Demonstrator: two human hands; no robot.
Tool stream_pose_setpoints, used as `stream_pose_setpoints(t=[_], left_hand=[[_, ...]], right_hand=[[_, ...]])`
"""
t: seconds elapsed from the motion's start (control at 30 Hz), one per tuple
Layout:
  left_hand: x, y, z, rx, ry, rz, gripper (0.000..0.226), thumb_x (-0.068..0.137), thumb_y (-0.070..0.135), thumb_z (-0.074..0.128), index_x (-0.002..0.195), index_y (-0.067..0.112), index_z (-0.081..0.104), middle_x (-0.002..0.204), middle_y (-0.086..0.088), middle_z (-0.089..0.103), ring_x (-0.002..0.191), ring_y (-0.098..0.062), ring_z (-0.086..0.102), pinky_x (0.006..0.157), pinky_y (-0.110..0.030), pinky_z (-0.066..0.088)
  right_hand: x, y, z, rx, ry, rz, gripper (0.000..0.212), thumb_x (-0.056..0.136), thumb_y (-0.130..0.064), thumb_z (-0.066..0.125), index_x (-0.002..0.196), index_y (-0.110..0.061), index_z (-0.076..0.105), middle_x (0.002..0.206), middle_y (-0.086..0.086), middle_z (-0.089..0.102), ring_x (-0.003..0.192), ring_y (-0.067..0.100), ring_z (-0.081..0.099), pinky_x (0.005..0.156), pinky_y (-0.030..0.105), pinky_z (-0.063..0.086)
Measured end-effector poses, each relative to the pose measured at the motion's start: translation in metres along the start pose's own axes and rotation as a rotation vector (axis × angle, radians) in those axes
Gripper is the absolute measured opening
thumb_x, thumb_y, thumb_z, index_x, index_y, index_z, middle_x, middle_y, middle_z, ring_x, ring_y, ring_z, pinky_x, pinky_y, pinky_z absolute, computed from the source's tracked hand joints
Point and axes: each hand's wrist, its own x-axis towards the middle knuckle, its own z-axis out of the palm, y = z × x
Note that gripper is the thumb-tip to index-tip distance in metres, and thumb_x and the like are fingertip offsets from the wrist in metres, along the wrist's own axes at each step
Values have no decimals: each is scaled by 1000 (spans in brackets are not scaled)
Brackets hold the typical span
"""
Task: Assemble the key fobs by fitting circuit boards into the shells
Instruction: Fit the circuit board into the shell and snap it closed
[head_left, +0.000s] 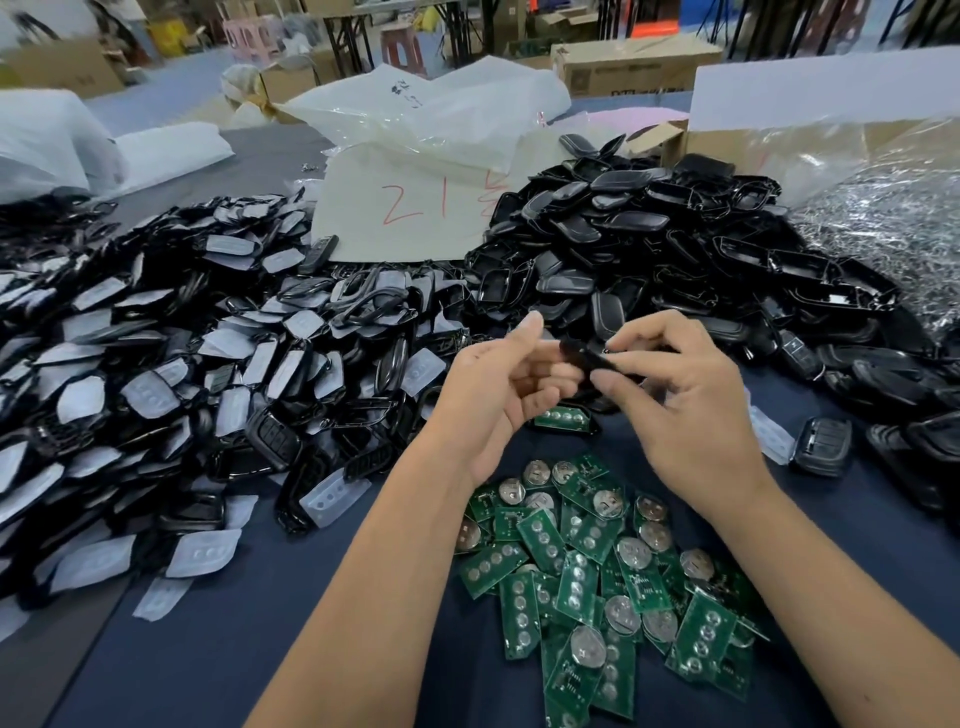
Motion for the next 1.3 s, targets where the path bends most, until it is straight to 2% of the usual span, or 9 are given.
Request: stream_pose_setpoints(t=[0.17, 0.3, 0.43, 0.53, 0.7, 0.8, 0.9, 1.07, 1.3], left_hand=[[-1, -11, 14, 161, -27, 188, 12, 94, 3, 71, 95, 13, 79, 92, -12, 74, 86, -17, 71, 84, -32, 61], [0, -11, 13, 125, -3, 189, 9, 90, 0, 74, 96, 5, 77, 84, -12, 75, 77, -18, 72, 77, -30, 62], [0, -11, 14, 176, -12, 180, 13, 92, 2, 73, 94, 13, 80, 83, -9, 77, 74, -13, 70, 71, -24, 59], [0, -11, 14, 185, -16, 178, 14, 93, 4, 73, 94, 16, 81, 83, -7, 78, 75, -13, 71, 70, -23, 58], [1, -12, 12, 241, -15, 167, 9, 94, 11, 75, 93, 17, 81, 78, -7, 74, 68, -15, 62, 70, -31, 54], [2, -12, 12, 295, -30, 169, 15, 96, 14, 72, 83, 19, 78, 71, -5, 70, 63, -13, 61, 60, -23, 52], [3, -12, 14, 344, -24, 162, 19, 98, 15, 70, 80, 19, 72, 72, -11, 57, 55, -7, 50, 49, -17, 40], [3, -10, 19, 264, -98, 122, 17, 103, 13, 61, 86, 12, 64, 86, -15, 45, 54, -10, 29, 47, -18, 28], [2, -10, 24, 232, -84, 126, 20, 105, 12, 58, 85, 12, 61, 77, -12, 37, 51, -8, 27, 46, -17, 27]], right_hand=[[-1, 2, 5, 504, 75, 312, 9, 92, -11, 76, 89, -17, 83, 95, -3, 65, 88, 14, 60, 79, 35, 50], [1, 2, 4, 671, -30, 439, 17, 97, -14, 68, 91, -15, 83, 91, 6, 71, 85, 19, 59, 79, 36, 47], [2, -1, 4, 831, 33, 548, 26, 101, -9, 60, 93, -14, 84, 100, 11, 79, 91, 21, 69, 82, 33, 56], [2, -2, 2, 889, 51, 571, 19, 92, -6, 66, 107, -8, 78, 104, 13, 79, 95, 22, 73, 86, 33, 61], [2, -1, 0, 961, 69, 578, 38, 78, -8, 72, 116, -7, 73, 100, 13, 79, 93, 24, 75, 86, 34, 63], [3, 0, 0, 1000, 99, 583, 39, 74, -6, 74, 113, -6, 73, 93, 13, 77, 85, 23, 73, 77, 30, 62], [3, 0, 2, 1001, 110, 554, 36, 73, -4, 74, 109, -5, 73, 85, 10, 75, 75, 18, 70, 68, 24, 58], [3, 0, 4, 1080, 102, 542, 37, 75, -1, 70, 112, -2, 69, 79, 6, 68, 66, 14, 65, 69, 25, 58], [4, 2, 0, 1076, 80, 546, 47, 78, -2, 69, 124, 1, 65, 76, 2, 71, 61, 12, 63, 74, 27, 60]])
